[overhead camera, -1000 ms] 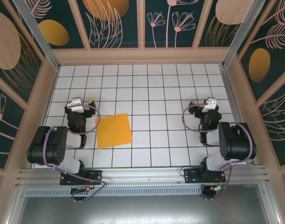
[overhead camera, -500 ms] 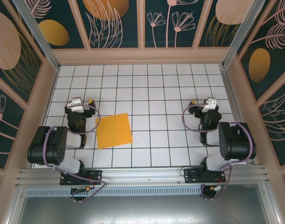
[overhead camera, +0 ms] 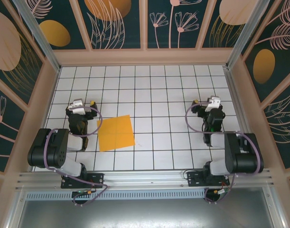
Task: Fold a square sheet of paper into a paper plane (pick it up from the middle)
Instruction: Move the square sheet of paper to the center of the table.
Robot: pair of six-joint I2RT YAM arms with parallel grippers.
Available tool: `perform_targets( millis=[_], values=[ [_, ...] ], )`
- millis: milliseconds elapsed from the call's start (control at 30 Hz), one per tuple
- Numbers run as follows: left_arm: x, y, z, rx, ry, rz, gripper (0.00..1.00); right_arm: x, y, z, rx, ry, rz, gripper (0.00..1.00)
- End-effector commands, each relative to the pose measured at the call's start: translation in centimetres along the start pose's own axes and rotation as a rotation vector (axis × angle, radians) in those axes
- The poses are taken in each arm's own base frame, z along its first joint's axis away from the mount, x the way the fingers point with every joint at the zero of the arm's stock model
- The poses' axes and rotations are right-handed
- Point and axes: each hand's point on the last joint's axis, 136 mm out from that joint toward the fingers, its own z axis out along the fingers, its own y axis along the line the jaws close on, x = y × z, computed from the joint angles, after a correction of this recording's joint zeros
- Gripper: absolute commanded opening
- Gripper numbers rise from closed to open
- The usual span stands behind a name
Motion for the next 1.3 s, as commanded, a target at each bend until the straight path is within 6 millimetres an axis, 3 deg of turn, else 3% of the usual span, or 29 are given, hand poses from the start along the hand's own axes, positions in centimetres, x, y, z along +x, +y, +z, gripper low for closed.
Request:
perform_targets(
  millis=[0, 100, 167, 200, 333, 533, 767, 833, 933, 1167, 1267],
  values=[
    [-0.9, -0.1, 0.2, 0.011, -0.03, 0.004, 0.99, -1.6, 0.4, 0.1, 0.02, 0.103, 0.113, 0.99],
    [-0.9, -0.2, 0.3, 0.012, -0.028, 0.004, 0.99, -2.9, 2.7, -0.7, -0.079, 0.153, 0.284, 0.99],
    [-1.0, -0.2, 0.2, 0.012, -0.031, 0.004, 0.99, -2.3, 2.6, -1.0, -0.031, 0.254, 0.55, 0.99],
    [-1.0, -0.2, 0.2, 0.012, -0.029, 0.004, 0.99, -1.8, 3.2, -1.1, -0.059, 0.303, 0.587, 0.99],
    [-1.1, -0.3, -0.1, 0.021, -0.042, 0.007, 0.99, 0.3, 9.4, -1.9, -0.353, 0.48, 0.659, 0.98],
    [-3.4, 2.0, -2.7, -0.091, -0.093, -0.058, 0.99, 4.2, 16.4, -3.1, -0.392, 0.642, 0.513, 0.97],
    [-6.0, 2.2, -3.6, -0.118, -0.006, -0.255, 0.99, 6.4, 23.9, -4.6, -0.495, 0.757, 0.407, 0.89],
    [-6.1, 1.8, -3.9, -0.107, 0.044, -0.333, 0.99, 6.9, 26.4, -5.2, -0.537, 0.784, 0.389, 0.87],
    [-4.4, 2.4, -5.0, -0.17, 0.137, -0.537, 0.99, 8.3, 30.3, -6.0, -0.6, 0.854, 0.344, 0.82],
    [-3.7, -0.9, -7.1, 0.036, 0.176, -0.746, 0.99, 11.7, 39.3, -8.6, -0.725, 0.983, 0.236, 0.69],
    [-3.5, -1.5, -7.5, 0.06, 0.208, -0.756, 0.99, 13.7, 42.0, -9.7, -0.735, 1.031, 0.179, 0.66]
  ],
)
